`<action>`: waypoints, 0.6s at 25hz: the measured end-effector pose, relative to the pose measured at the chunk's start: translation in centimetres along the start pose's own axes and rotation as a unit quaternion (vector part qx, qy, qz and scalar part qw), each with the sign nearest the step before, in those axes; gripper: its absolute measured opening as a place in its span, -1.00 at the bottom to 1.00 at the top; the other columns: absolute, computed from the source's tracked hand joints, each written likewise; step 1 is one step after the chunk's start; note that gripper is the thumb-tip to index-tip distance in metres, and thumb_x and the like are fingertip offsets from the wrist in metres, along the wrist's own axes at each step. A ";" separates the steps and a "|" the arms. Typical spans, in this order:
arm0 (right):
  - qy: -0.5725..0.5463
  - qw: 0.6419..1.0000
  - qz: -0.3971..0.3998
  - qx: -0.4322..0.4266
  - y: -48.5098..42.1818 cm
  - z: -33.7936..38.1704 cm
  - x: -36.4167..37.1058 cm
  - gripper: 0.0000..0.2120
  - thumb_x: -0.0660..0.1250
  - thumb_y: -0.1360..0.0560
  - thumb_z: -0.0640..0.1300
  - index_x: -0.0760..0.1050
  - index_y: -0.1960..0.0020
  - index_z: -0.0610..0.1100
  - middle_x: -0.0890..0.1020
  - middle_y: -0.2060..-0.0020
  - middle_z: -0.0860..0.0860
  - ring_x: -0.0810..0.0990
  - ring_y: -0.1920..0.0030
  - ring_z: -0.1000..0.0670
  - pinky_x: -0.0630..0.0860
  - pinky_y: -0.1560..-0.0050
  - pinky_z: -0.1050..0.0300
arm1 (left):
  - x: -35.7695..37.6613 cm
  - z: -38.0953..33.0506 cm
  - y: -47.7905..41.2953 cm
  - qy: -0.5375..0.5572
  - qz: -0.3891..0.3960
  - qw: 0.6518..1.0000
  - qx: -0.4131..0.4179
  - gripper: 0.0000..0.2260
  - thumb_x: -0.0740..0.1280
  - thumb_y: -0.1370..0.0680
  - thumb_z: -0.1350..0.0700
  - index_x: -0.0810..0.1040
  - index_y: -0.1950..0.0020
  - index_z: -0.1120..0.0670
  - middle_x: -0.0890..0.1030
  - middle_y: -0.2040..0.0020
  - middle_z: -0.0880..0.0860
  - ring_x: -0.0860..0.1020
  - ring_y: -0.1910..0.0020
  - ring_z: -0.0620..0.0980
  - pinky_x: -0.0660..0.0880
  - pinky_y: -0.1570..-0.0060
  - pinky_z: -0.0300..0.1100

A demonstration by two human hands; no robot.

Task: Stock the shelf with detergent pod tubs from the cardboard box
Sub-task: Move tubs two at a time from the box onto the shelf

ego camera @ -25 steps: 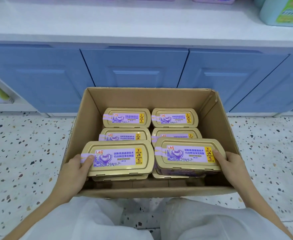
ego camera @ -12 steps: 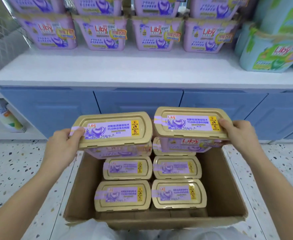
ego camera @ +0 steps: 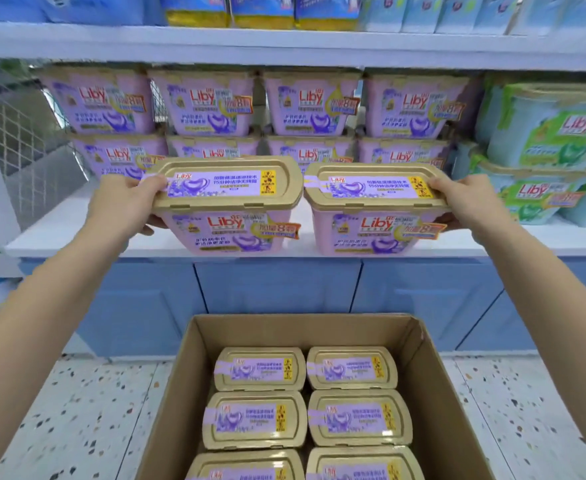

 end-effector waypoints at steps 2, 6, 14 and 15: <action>-0.008 1.000 0.004 0.002 -1.5 0.8 0.5 -0.66 0.32 -0.35 0.07 0.47 0.20 -0.24 0.61 0.08 -0.26 0.63 0.25 -0.26 0.60 0.15 -0.29 | 0.6 -0.6 -1.6 0.008 0.006 1.000 -0.008 -0.79 0.27 -0.46 0.03 0.50 0.31 0.12 0.52 0.67 -0.08 0.53 0.66 -0.14 0.36 0.68 -0.40; -0.008 1.000 0.011 0.006 -4.8 0.3 1.6 -0.30 0.27 -0.12 0.24 0.52 -0.04 -0.28 0.65 0.04 -0.25 0.67 0.19 -0.27 0.62 0.14 -0.25 | 1.8 -0.8 -3.9 -0.006 0.004 1.000 -0.017 -0.79 0.29 -0.46 0.04 0.51 0.32 0.14 0.50 0.69 -0.08 0.51 0.69 -0.14 0.35 0.70 -0.39; 0.022 0.999 0.001 0.036 -7.2 -1.4 3.5 -0.65 0.27 -0.25 0.21 0.42 0.28 -0.09 0.64 -0.01 -0.24 0.65 0.08 -0.29 0.60 0.02 -0.24 | 4.6 1.3 -7.1 -0.021 0.017 0.998 -0.055 -0.78 0.32 -0.43 0.00 0.53 0.31 0.14 0.53 0.66 -0.02 0.55 0.65 -0.08 0.43 0.55 -0.25; 0.029 0.999 -0.005 0.038 -7.3 -1.3 3.6 -0.64 0.26 -0.26 0.21 0.44 0.24 -0.10 0.64 -0.01 -0.24 0.65 0.07 -0.28 0.59 0.01 -0.23 | 4.8 1.3 -7.4 -0.024 0.017 0.998 -0.058 -0.78 0.32 -0.43 0.00 0.52 0.32 0.13 0.53 0.67 -0.02 0.55 0.66 -0.08 0.43 0.53 -0.23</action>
Point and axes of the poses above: each hand's wrist, its own y-axis away from the middle knuckle, its own x-axis out of the palm, z = x × y, the point moved 6 cm from there along -y, towards the middle knuckle
